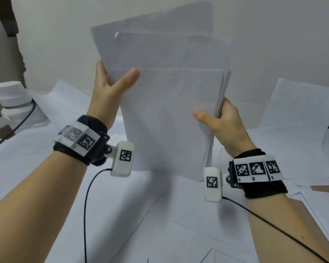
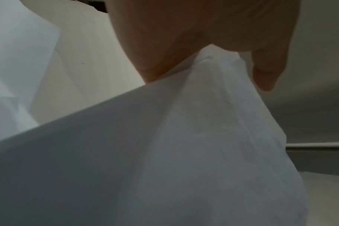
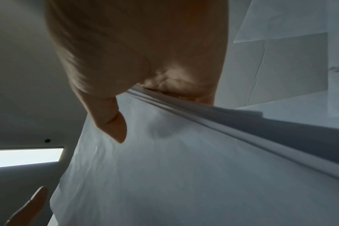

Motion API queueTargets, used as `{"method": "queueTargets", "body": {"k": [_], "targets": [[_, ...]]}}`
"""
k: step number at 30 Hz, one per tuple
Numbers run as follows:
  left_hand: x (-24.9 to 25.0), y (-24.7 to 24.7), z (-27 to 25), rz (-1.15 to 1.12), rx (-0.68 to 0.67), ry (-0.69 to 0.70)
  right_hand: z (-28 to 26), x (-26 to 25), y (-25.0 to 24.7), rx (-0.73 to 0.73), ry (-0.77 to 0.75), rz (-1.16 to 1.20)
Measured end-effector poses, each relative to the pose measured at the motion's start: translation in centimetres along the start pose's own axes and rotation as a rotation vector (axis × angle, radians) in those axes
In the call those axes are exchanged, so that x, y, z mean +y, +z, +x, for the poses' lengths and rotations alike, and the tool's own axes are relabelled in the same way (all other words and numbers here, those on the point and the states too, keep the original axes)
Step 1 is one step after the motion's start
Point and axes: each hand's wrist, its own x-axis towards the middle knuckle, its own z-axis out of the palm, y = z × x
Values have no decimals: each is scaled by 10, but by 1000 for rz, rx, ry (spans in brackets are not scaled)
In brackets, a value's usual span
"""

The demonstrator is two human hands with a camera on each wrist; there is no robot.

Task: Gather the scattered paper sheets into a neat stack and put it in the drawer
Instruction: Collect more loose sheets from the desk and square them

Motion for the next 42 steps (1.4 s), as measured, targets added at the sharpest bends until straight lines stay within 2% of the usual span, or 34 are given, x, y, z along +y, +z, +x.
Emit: {"method": "queueTargets", "body": {"k": [2,4,11,17,19,23,25,31,37,39,42], "targets": [[8,4,7,96,-114,7,-2,-1,0,-61,6,-1],[11,7,11,181,-166,17,-2,0,0,-76,11,-8],[-1,-6,5,4,-8,-99,2,7,4,-5,73,93],[-36,-8,-21,78,-86,-218,2,19,9,-66,138,-19],[-41,-5,-26,112,-84,-216,1,15,11,-23,107,-24],[-28,6,-13,114,45,-120,-1,1,17,129,-17,15],[-27,9,-7,107,95,-115,0,1,20,158,-34,8],[-52,3,-22,92,121,-250,1,18,12,-7,207,-98],[-55,1,-15,165,-35,-200,5,20,8,6,211,-77],[-58,-3,-13,158,-17,-178,5,22,5,23,222,-56],[-62,-10,-8,52,99,-176,4,23,-1,-3,242,-27]]}}
